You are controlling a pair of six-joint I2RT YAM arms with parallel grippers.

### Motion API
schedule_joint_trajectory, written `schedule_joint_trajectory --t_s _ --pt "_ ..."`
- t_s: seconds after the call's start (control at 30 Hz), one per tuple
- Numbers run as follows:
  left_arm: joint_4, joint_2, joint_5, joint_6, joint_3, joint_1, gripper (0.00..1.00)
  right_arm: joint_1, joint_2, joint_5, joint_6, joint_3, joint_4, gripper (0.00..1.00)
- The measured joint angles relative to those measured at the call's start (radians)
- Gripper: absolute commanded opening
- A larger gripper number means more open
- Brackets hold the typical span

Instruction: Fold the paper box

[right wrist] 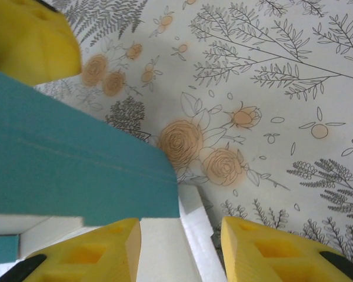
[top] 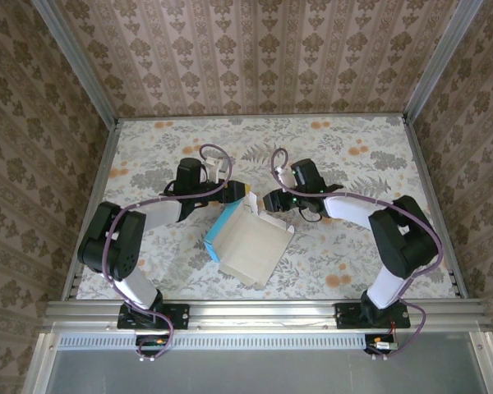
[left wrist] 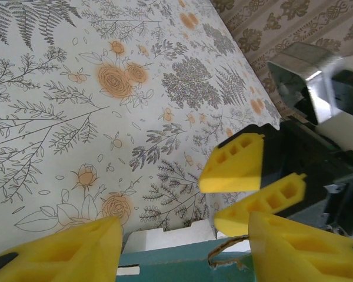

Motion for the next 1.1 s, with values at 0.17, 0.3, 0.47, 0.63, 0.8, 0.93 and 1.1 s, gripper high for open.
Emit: schedule_joint_trajectory --t_s 0.17,0.3,0.47,0.63,0.8,0.93,1.1 --pt "-0.029 -0.02 -0.013 0.016 -0.002 0.0 0.57 0.008 0.027 0.006 0.013 0.017 0.004 0.42" --pt "-0.045 -0.032 -0.026 0.027 -0.005 0.0 0.57 0.021 0.028 0.008 0.013 0.029 0.003 0.43" --pt "-0.045 -0.033 -0.027 0.031 -0.006 -0.001 0.57 0.028 0.042 0.008 0.013 0.037 0.007 0.43" --pt "-0.045 -0.033 -0.03 0.034 -0.005 -0.003 0.57 0.029 0.072 0.008 0.013 0.037 0.008 0.43" --pt "-0.045 -0.033 -0.031 0.034 -0.005 -0.003 0.57 0.029 0.088 0.007 0.013 0.043 0.013 0.43" --pt "-0.045 -0.033 -0.034 0.034 -0.005 -0.005 0.57 0.033 0.1 0.007 0.01 0.057 0.013 0.42" --pt "-0.045 -0.033 -0.038 0.034 -0.005 -0.011 0.57 0.05 0.1 0.007 0.009 0.071 0.013 0.43"
